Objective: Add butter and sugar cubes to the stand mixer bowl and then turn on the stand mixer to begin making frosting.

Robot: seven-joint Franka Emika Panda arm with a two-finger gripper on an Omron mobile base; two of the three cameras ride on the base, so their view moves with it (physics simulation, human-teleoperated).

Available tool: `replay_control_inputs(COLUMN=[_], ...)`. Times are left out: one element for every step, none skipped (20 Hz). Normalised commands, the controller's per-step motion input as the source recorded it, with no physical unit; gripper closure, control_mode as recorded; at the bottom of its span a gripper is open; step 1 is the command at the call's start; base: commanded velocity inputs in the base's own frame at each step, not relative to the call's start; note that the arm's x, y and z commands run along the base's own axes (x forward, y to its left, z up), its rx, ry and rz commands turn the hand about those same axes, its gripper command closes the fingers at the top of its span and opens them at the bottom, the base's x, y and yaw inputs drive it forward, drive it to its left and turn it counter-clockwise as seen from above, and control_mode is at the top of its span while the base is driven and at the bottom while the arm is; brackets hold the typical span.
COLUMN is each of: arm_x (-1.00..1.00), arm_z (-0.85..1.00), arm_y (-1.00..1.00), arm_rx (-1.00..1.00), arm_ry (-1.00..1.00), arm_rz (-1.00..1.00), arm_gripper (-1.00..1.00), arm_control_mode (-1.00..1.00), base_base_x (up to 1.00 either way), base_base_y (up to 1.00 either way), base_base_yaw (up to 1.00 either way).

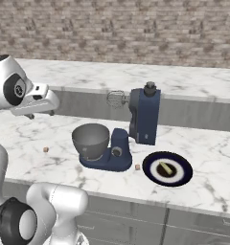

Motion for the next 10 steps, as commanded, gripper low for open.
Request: replay_control_inputs(arm_x=[0.00, 0.00, 0.00, 0.00, 0.00, 0.00, 0.00, 0.00, 0.00, 0.00], arm_z=[-0.06, -0.06, -0.07, -0.08, -0.08, -0.10, -0.13, -0.16, -0.24, -0.25], arm_y=[0.44, 0.43, 0.41, 0.43, 0.41, 0.36, 0.34, 0.31, 0.33, 0.36], arm_rx=[-0.03, -0.03, -0.02, -0.02, -0.02, 0.00, 0.00, 0.00, 0.00, 0.00], arm_ry=[0.00, 0.00, 0.01, 0.02, 0.03, 0.04, 0.04, 0.07, 0.10, 0.12], arm_rz=[0.00, 0.00, 0.00, 0.00, 0.00, 0.00, 0.00, 0.00, 0.00, 0.00], arm_gripper=[-1.00, -1.00, -1.00, -1.00, -1.00, -1.00, -1.00, -1.00, -1.00, -1.00], arm_control_mode=[-1.00, -1.00, -1.00, -1.00, -1.00, -1.00, -1.00, -1.00, -1.00, -1.00], base_base_x=[0.00, 0.00, 0.00, 0.00, 0.00, 0.00, 0.00, 0.00, 0.00, 0.00], base_base_y=[0.00, 0.00, 0.00, 0.00, 0.00, 0.00, 0.00, 0.00, 0.00, 0.00], base_base_yaw=[0.00, 0.00, 0.00, 0.00, 0.00, 0.00, 0.00, 0.00, 0.00, 0.00])
